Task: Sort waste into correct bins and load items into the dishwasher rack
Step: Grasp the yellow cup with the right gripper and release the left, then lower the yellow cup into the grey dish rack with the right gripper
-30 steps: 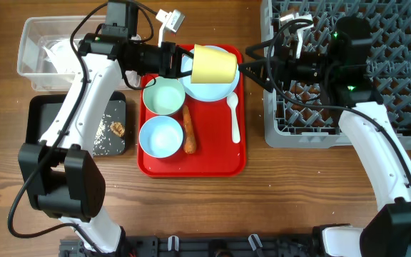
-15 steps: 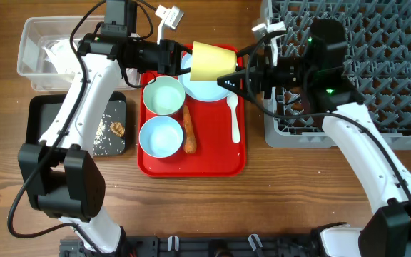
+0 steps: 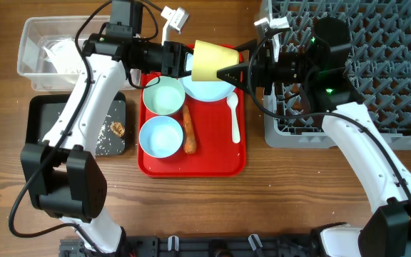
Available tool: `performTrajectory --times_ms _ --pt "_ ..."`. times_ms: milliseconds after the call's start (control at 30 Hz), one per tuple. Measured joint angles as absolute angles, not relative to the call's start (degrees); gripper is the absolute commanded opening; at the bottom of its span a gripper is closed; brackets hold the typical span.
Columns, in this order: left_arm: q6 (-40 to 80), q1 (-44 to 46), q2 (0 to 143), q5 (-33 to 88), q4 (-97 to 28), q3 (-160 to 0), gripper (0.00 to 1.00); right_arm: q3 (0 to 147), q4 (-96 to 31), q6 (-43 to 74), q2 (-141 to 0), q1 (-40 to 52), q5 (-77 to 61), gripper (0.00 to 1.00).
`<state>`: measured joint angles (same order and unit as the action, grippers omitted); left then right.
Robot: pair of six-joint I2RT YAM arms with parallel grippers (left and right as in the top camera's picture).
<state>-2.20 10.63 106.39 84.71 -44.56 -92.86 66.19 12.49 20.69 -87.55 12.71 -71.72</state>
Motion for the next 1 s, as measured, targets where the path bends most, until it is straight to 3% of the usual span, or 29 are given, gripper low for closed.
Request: performTrajectory --times_ms 300,567,767,1000 --pt "-2.2 10.8 106.4 82.9 -44.5 -92.9 0.4 66.2 11.4 21.1 -87.5 1.8 -75.1 0.46" --pt "-2.3 10.8 106.4 79.0 -45.1 -92.9 0.4 66.3 -0.5 19.8 -87.5 -8.3 -73.5 0.48" --pt "-2.2 10.9 106.4 66.7 -50.8 -92.9 0.46 66.6 -20.9 13.6 -87.0 -8.7 -58.9 0.48" --pt "-2.1 10.9 106.4 51.8 -54.8 -92.9 0.47 71.7 -47.1 9.5 -78.7 -8.7 -29.2 0.48"
